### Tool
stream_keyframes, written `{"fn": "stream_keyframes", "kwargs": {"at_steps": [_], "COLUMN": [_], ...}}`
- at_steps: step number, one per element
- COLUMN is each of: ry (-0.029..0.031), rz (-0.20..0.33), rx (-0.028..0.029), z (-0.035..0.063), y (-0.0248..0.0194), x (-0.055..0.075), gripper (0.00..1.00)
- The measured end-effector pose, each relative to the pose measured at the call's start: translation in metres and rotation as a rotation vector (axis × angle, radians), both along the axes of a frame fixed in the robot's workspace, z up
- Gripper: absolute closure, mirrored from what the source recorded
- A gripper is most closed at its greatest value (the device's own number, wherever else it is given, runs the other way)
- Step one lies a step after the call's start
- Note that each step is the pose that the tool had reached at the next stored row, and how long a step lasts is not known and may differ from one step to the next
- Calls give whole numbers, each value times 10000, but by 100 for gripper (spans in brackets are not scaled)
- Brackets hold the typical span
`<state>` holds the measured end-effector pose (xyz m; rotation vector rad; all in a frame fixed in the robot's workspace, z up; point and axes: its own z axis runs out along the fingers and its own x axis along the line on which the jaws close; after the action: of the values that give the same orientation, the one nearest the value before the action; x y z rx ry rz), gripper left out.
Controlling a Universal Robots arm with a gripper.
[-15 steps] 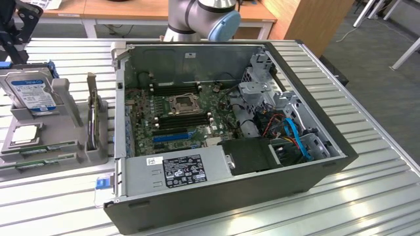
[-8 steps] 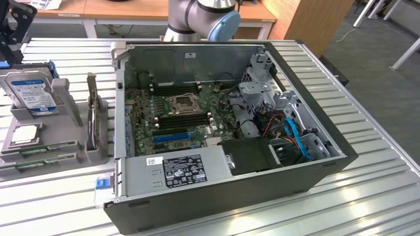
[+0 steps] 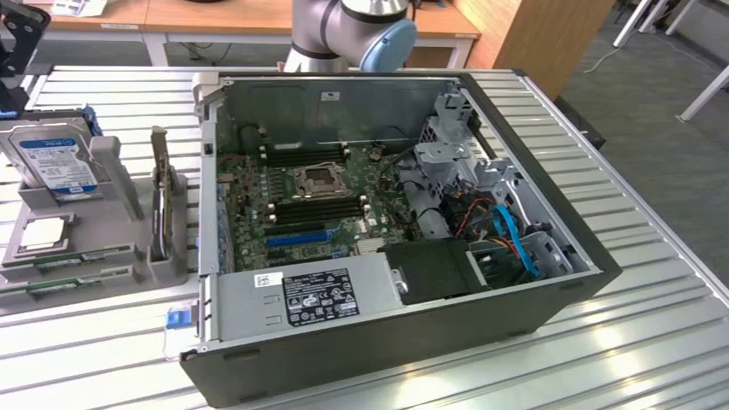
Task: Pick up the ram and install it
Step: 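Reach for the ram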
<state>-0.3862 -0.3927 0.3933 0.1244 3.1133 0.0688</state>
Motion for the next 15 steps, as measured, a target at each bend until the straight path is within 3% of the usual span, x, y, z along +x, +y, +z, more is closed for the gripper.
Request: {"fn": "stream_keyframes", "kwargs": {"at_steps": [15], "ry": [0], "rz": [-14], "rx": [0], "z": [0], "y": [7], "x": [-186], "gripper": [90]}}
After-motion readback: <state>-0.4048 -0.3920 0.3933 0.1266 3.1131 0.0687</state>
